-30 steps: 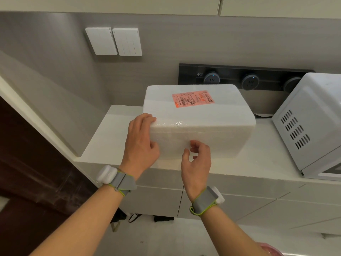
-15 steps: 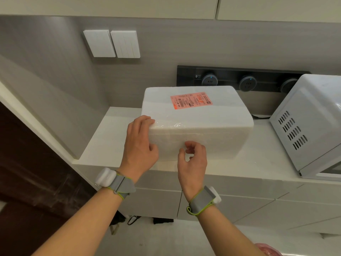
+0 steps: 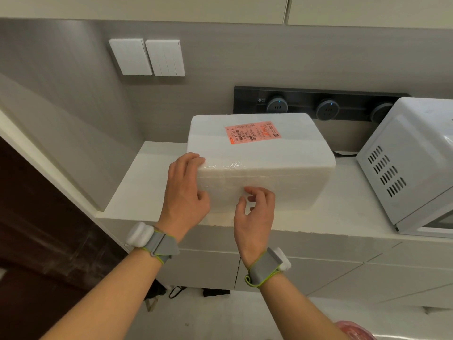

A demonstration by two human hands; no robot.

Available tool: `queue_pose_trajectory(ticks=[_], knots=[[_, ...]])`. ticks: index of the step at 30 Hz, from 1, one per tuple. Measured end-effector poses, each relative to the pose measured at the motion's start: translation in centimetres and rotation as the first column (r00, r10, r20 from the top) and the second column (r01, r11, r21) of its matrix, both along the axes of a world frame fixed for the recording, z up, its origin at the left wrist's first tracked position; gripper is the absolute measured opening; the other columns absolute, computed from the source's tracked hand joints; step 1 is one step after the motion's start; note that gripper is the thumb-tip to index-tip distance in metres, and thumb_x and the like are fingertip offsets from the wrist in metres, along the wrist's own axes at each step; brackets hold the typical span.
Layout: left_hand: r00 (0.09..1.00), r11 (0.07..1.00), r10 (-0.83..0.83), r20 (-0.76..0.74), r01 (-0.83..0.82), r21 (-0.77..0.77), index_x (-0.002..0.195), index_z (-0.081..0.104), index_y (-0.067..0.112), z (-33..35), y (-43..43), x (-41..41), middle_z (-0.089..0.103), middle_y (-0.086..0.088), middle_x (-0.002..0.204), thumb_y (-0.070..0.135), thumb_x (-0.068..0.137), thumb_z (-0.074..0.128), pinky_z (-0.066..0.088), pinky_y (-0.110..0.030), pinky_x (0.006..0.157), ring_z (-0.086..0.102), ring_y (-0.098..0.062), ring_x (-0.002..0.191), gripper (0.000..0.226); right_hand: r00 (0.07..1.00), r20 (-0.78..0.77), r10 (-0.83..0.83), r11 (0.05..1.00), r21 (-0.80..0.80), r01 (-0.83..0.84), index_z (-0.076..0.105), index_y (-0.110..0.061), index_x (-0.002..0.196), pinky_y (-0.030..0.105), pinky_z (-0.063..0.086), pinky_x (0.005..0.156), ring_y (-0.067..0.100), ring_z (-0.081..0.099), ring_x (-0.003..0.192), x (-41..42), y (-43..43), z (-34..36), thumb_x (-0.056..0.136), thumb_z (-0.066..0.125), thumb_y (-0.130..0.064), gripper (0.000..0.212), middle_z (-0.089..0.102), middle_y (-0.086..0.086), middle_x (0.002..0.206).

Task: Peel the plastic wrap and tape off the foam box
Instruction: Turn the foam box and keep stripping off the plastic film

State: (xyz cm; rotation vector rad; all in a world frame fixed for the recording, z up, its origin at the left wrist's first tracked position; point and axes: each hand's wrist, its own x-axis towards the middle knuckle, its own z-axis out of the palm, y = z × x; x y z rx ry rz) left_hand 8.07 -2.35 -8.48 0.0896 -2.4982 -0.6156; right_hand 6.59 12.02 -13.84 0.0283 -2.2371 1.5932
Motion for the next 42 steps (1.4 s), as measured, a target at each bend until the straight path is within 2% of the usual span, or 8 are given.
queue_pose_trajectory(ticks=[3, 8, 19, 21, 29, 35, 39, 42], knots=[[1.000, 1.000, -0.002, -0.001, 0.002, 0.002, 0.129, 0.048, 0.010, -0.1, 0.0, -0.1, 0.042, -0.004, 0.136, -0.002, 0.064, 0.054, 0.025, -0.018, 0.104, 0.037, -0.024, 0.124, 0.067, 1.000, -0.006, 0.005, 1.000, 0.007, -0.005, 0.066, -0.010, 0.113, 0.010, 0.043, 0.082, 0.011, 0.056, 0.098, 0.4, -0.2, 0.0, 0.092, 0.061, -0.003, 0.023, 0.050, -0.003, 0.118], [1.000, 1.000, -0.005, 0.001, 0.005, 0.001, 0.130, 0.046, 0.011, -0.1, -0.1, -0.1, 0.041, -0.003, 0.137, -0.001, 0.065, 0.055, 0.027, -0.021, 0.104, 0.037, -0.023, 0.125, 0.067, 0.999, -0.040, 0.023, 0.999, 0.028, -0.022, 0.068, -0.009, 0.110, 0.024, 0.049, 0.085, 0.011, 0.057, 0.098, 0.6, -0.5, 0.0, 0.091, 0.061, 0.000, 0.022, 0.054, -0.001, 0.116], [1.000, 1.000, -0.011, 0.009, 0.011, -0.006, 0.130, 0.047, 0.011, -0.1, -0.1, -0.1, 0.041, -0.003, 0.137, -0.001, 0.065, 0.055, 0.020, -0.012, 0.104, 0.036, -0.023, 0.124, 0.067, 0.991, 0.037, -0.132, 0.980, -0.147, 0.136, 0.057, -0.015, 0.085, 0.041, 0.053, 0.072, 0.020, 0.062, 0.078, -1.4, -0.8, 1.1, 0.087, 0.066, -0.005, 0.013, 0.062, 0.001, 0.082], [1.000, 1.000, -0.012, 0.002, 0.012, -0.001, 0.130, 0.047, 0.011, -0.1, -0.2, -0.1, 0.041, -0.003, 0.137, -0.001, 0.065, 0.054, 0.017, -0.008, 0.103, 0.036, -0.023, 0.124, 0.067, 0.987, 0.031, -0.155, 0.975, -0.157, 0.158, 0.056, -0.015, 0.084, 0.042, 0.053, 0.071, 0.020, 0.061, 0.075, -1.5, -1.0, 1.1, 0.086, 0.065, -0.004, 0.014, 0.062, 0.001, 0.080], [1.000, 1.000, -0.013, -0.016, 0.013, 0.002, 0.130, 0.046, 0.010, -0.4, 0.1, -0.2, 0.040, -0.005, 0.137, 0.000, 0.063, 0.053, 0.029, -0.023, 0.104, 0.036, -0.025, 0.123, 0.068, 0.981, 0.025, -0.193, 0.966, -0.170, 0.195, 0.057, -0.017, 0.084, 0.038, 0.053, 0.069, 0.019, 0.061, 0.073, -1.7, -1.3, 1.1, 0.084, 0.064, -0.003, 0.016, 0.062, 0.000, 0.077], [1.000, 0.999, -0.003, -0.018, 0.002, -0.044, 0.129, 0.043, 0.007, -0.8, 0.4, -0.4, 0.039, -0.009, 0.136, 0.003, 0.064, 0.057, 0.032, -0.027, 0.106, 0.036, -0.029, 0.123, 0.067, 0.981, 0.096, -0.171, 0.955, -0.229, 0.189, 0.064, -0.015, 0.092, 0.018, 0.049, 0.066, 0.005, 0.061, 0.068, -1.2, -1.5, 1.8, 0.082, 0.066, -0.005, 0.014, 0.064, -0.004, 0.075], [0.999, 0.983, 0.052, -0.015, -0.054, -0.176, 0.127, 0.044, 0.004, -1.1, 0.6, -0.9, 0.042, -0.015, 0.133, 0.028, 0.072, 0.071, 0.037, -0.037, 0.102, 0.039, -0.033, 0.118, 0.066, 0.964, 0.254, -0.074, 0.953, -0.268, 0.144, 0.066, -0.022, 0.097, 0.008, 0.045, 0.063, -0.002, 0.062, 0.068, -0.8, -0.7, 2.8, 0.078, 0.065, -0.012, 0.022, 0.068, -0.008, 0.076], [0.995, 0.966, 0.102, -0.019, -0.103, -0.235, 0.127, 0.045, 0.003, -1.4, 0.8, -1.3, 0.043, -0.016, 0.131, 0.048, 0.072, 0.074, 0.037, -0.036, 0.100, 0.040, -0.034, 0.115, 0.077, 0.931, 0.365, 0.031, 0.951, -0.298, 0.085, 0.071, -0.020, 0.098, 0.022, 0.051, 0.070, 0.008, 0.066, 0.070, -0.9, 0.3, 4.0, 0.078, 0.065, -0.015, 0.021, 0.070, -0.007, 0.075]])
